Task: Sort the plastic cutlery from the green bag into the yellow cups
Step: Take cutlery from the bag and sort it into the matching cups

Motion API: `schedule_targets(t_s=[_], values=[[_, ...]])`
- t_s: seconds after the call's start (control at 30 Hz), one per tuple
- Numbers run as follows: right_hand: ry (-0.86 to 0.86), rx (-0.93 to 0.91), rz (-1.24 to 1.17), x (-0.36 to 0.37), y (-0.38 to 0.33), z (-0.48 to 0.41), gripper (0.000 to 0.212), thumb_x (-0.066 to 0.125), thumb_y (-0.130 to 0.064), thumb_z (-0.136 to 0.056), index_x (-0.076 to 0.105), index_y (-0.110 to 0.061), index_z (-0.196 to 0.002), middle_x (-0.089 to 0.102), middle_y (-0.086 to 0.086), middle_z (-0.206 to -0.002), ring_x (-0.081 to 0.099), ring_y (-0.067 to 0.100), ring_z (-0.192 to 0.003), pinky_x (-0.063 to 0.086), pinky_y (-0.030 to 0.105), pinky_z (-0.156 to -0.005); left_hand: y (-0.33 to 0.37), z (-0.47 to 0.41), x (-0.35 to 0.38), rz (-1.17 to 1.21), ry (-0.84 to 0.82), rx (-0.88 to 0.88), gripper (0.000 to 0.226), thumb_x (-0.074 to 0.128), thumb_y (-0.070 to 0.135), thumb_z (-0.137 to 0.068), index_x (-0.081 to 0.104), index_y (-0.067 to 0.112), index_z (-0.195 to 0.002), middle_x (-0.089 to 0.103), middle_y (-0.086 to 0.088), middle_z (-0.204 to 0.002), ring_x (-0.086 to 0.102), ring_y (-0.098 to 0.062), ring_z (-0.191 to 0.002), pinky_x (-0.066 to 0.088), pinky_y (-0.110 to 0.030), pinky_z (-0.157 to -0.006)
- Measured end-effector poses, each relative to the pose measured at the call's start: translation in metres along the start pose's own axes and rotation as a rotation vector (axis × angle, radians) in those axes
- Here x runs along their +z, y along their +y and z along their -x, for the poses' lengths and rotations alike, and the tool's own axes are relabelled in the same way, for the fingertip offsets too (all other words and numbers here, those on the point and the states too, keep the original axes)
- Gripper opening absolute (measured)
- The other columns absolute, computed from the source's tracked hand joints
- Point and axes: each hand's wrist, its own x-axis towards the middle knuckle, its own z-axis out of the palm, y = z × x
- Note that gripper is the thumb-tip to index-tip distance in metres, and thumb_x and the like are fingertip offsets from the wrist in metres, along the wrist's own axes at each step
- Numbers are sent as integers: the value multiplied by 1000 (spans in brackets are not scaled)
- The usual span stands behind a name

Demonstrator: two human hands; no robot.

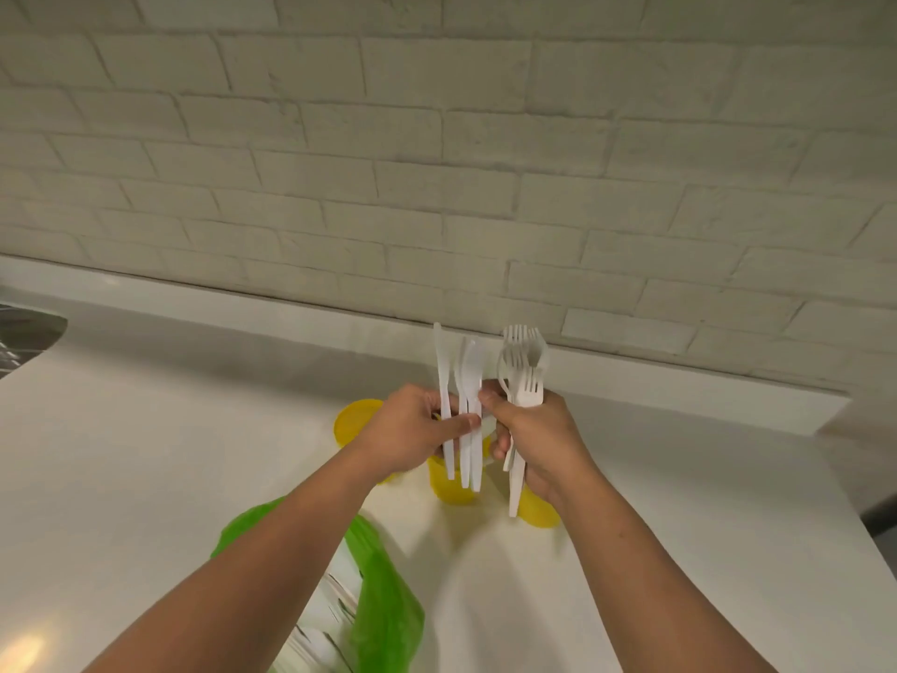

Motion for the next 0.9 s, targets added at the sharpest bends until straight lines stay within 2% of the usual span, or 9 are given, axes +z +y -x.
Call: schedule_targets(t_s=[0.07, 0.2, 0.27, 0.33, 0.4, 0.5, 0.63, 0.77, 0.9], values=[[20, 37, -72, -3, -3, -4, 12, 75, -13, -90, 69, -3, -94, 59, 17, -72, 44, 20, -39, 43, 31, -46, -3, -6, -2, -89, 71, 25, 11, 73, 24, -95, 81, 17, -96, 80, -3, -82, 74, -16, -71, 58, -31, -66], [1, 124, -220, -19, -11, -5, 11, 68, -13, -96, 63, -6, -90, 51, 9, -62, 40, 17, -40, 39, 27, -43, -10, -20, -4, -138, 193, 58, 10, 76, 30, -92, 81, 24, -86, 78, 0, -75, 75, -26, -73, 60, -36, -69], [-38, 154, -238, -31, -13, -3, 13, 63, -18, -100, 63, -6, -94, 45, 6, -58, 39, 18, -41, 41, 28, -44, -15, -26, -2, -194, 231, 75, 11, 77, 32, -91, 80, 28, -81, 76, 9, -69, 73, -15, -67, 58, -27, -63], [-61, 162, -248, -40, -15, 1, 16, 61, -22, -101, 63, -7, -96, 39, 6, -56, 38, 20, -41, 41, 29, -45, -19, -31, 4, -237, 260, 80, 12, 77, 31, -90, 79, 31, -78, 72, 19, -64, 68, 0, -60, 48, -15, -57], [-81, 149, -251, -45, -17, 4, 16, 60, -23, -102, 61, -7, -97, 35, 5, -55, 38, 20, -40, 39, 29, -45, -25, -36, 8, -268, 274, 85, 12, 77, 29, -90, 78, 30, -78, 69, 24, -60, 64, 4, -58, 42, -12, -56], [-69, 126, -227, -50, -16, 4, 16, 59, -23, -102, 61, -8, -100, 34, 4, -56, 38, 20, -40, 38, 29, -46, -37, -43, 12, -389, 286, 72, 22, 76, 29, -91, 67, 33, -71, 62, 19, -56, 58, -1, -56, 39, -21, -57], [-21, 132, -165, -54, -7, 1, 17, 62, -24, -101, 63, -7, -101, 36, 5, -57, 39, 21, -42, 39, 30, -48, -48, -45, 19, -460, 284, 59, 18, 81, 24, -85, 63, 25, -83, 66, 11, -71, 65, -16, -70, 49, -31, -66], [1, 143, -119, -53, -1, 0, 16, 63, -23, -100, 64, -8, -100, 39, 5, -57, 41, 21, -43, 41, 30, -49, -55, -47, 27, -442, 309, 62, 18, 77, 30, -83, 62, 21, -86, 69, 5, -74, 67, -21, -61, 57, -42, -64], [18, 141, -101, -53, 1, -1, 16, 63, -24, -100, 65, -8, -99, 41, 5, -56, 41, 22, -43, 42, 30, -48, -52, -48, 32, -506, 339, 117, 23, 78, 33, -86, 66, 15, -92, 73, 4, -85, 67, -18, -70, 53, -33, -66]])
